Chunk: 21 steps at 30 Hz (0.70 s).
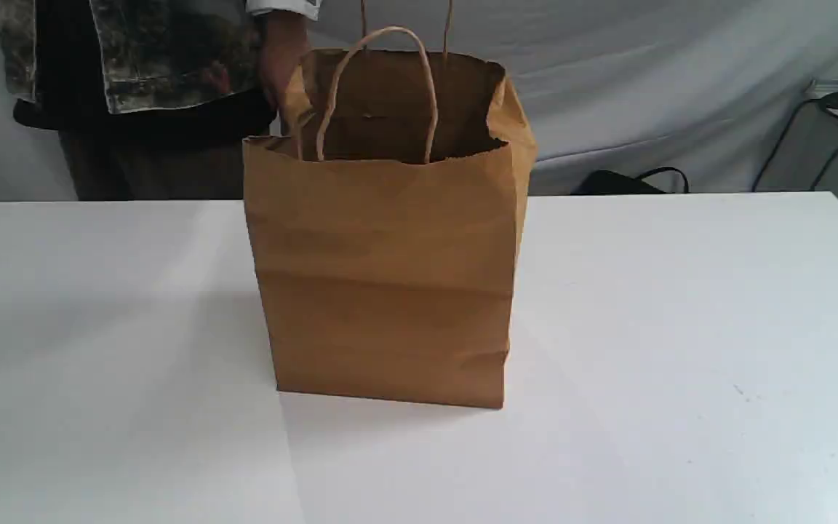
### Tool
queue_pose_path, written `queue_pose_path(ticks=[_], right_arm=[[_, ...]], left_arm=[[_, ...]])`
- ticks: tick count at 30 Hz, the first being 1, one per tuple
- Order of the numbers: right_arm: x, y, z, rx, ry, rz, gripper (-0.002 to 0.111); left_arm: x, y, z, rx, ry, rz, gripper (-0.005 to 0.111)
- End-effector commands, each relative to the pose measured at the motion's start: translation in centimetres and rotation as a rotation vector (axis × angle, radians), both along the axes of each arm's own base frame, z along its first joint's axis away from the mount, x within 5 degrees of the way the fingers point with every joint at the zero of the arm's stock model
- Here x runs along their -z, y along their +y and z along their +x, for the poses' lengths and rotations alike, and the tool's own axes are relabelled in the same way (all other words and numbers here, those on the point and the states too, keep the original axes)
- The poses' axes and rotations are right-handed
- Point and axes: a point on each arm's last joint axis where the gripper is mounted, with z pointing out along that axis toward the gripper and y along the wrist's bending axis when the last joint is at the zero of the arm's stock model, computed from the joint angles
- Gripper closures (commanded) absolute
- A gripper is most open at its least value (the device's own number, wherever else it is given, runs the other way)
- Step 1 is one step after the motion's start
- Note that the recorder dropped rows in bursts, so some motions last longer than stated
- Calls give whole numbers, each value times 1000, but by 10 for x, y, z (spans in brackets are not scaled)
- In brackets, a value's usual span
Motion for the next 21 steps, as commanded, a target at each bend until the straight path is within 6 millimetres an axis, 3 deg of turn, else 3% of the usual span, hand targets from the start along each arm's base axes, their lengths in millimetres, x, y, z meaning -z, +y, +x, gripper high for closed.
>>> queue_pose_path(ticks=[1, 5, 14, 21], right_arm=[[-4, 1, 0, -8, -41, 98, 57], [4, 0, -1, 8, 48, 85, 57], [7, -14, -1, 173, 71, -36, 57], [8, -17, -1, 215, 83, 53, 57]], left_arm=[[1, 0, 0, 0, 1, -4, 43], [1, 0, 0, 0, 1, -4, 43], [1, 0, 0, 0, 1, -4, 43], [1, 0, 0, 0, 1, -4, 43]])
